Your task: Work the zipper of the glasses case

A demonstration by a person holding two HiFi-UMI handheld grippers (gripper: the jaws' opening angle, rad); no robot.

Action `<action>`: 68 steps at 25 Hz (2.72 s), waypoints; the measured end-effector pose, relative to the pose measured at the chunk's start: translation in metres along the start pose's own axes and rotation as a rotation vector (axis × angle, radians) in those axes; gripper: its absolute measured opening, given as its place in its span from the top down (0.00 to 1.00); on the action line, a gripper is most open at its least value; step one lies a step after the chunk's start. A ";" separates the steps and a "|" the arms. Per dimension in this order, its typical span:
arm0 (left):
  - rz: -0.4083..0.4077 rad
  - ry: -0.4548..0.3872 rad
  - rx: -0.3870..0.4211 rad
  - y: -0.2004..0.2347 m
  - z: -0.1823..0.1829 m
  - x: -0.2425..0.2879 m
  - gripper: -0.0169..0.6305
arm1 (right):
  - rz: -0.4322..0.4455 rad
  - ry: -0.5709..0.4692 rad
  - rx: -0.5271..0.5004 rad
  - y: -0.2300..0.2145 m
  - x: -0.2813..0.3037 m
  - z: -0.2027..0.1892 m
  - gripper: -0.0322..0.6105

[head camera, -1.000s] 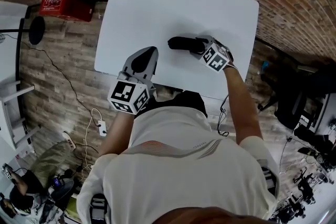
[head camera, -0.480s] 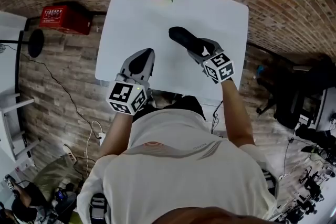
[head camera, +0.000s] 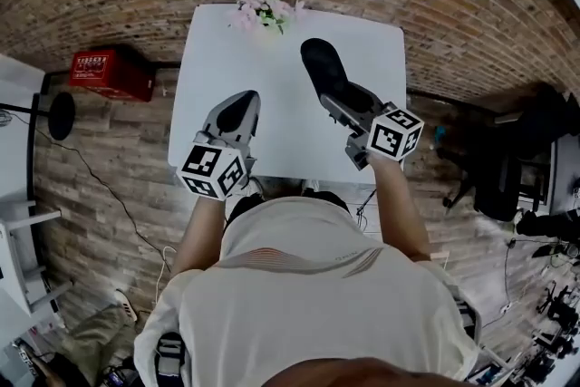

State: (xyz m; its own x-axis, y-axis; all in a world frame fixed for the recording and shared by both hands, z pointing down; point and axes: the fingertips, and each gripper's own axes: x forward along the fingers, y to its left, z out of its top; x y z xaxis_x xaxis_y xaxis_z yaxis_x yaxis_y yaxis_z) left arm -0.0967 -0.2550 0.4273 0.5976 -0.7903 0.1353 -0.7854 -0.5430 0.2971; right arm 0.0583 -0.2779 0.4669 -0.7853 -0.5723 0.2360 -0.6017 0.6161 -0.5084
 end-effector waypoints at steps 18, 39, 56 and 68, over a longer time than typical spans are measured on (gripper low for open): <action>-0.501 -0.016 -0.189 -0.062 0.044 0.014 0.61 | 0.379 -0.152 0.336 0.072 -0.024 0.038 0.47; -0.772 0.029 -0.196 -0.124 0.053 0.024 0.49 | 0.580 0.098 0.203 0.139 -0.004 0.004 0.46; -0.666 -0.039 -0.207 -0.113 0.062 0.032 0.57 | 0.489 0.006 0.085 0.124 -0.011 0.008 0.41; -0.496 -0.146 -0.226 -0.070 0.102 0.042 0.57 | 0.119 -0.143 -0.088 0.074 -0.024 -0.015 0.56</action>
State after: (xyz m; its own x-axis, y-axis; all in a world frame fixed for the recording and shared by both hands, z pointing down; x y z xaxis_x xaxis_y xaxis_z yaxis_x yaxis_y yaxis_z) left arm -0.0329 -0.2786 0.3160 0.8453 -0.4957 -0.1993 -0.3526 -0.7979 0.4889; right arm 0.0305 -0.2101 0.4364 -0.8270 -0.5596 0.0551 -0.5209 0.7255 -0.4497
